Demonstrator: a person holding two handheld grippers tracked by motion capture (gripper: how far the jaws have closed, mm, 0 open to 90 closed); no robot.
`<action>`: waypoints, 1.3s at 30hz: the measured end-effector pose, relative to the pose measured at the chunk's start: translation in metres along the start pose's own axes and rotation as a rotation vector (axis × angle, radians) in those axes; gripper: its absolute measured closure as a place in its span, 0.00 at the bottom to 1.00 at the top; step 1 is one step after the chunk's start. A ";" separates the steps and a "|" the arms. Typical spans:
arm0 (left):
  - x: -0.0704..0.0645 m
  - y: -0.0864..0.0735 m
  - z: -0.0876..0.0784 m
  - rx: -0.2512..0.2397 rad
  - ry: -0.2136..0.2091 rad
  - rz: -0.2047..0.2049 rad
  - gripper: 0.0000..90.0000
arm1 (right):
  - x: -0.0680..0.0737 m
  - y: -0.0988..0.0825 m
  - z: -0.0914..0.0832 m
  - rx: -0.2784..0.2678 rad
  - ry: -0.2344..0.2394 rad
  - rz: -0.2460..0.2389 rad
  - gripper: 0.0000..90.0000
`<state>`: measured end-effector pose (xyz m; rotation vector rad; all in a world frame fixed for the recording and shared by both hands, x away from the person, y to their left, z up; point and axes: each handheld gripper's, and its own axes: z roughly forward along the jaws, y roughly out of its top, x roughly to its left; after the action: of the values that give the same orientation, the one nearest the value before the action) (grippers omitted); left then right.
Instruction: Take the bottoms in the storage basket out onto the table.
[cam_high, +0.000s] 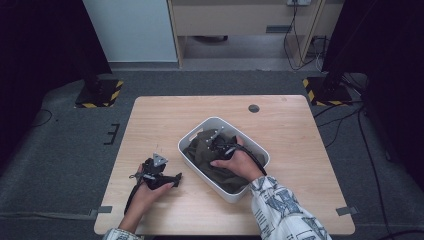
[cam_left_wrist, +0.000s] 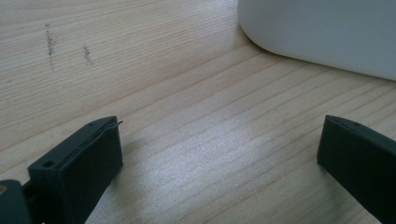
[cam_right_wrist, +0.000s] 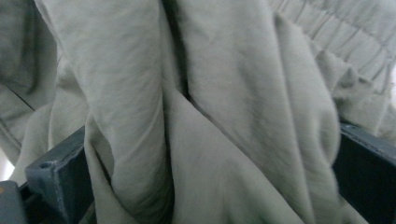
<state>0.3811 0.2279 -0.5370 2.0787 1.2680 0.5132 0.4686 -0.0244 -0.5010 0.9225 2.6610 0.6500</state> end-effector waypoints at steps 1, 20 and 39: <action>0.000 0.000 0.000 0.000 -0.001 0.001 0.00 | 0.000 -0.001 0.001 0.003 0.001 -0.002 0.01; -0.002 0.000 0.000 -0.001 -0.015 0.016 0.00 | 0.001 -0.005 -0.009 -0.028 0.033 -0.053 0.71; -0.002 0.000 0.000 -0.001 -0.018 0.019 0.00 | -0.011 0.001 -0.035 -0.164 0.057 -0.006 0.78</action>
<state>0.3804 0.2256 -0.5370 2.0923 1.2383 0.5023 0.4645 -0.0424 -0.4690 0.8629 2.6105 0.8906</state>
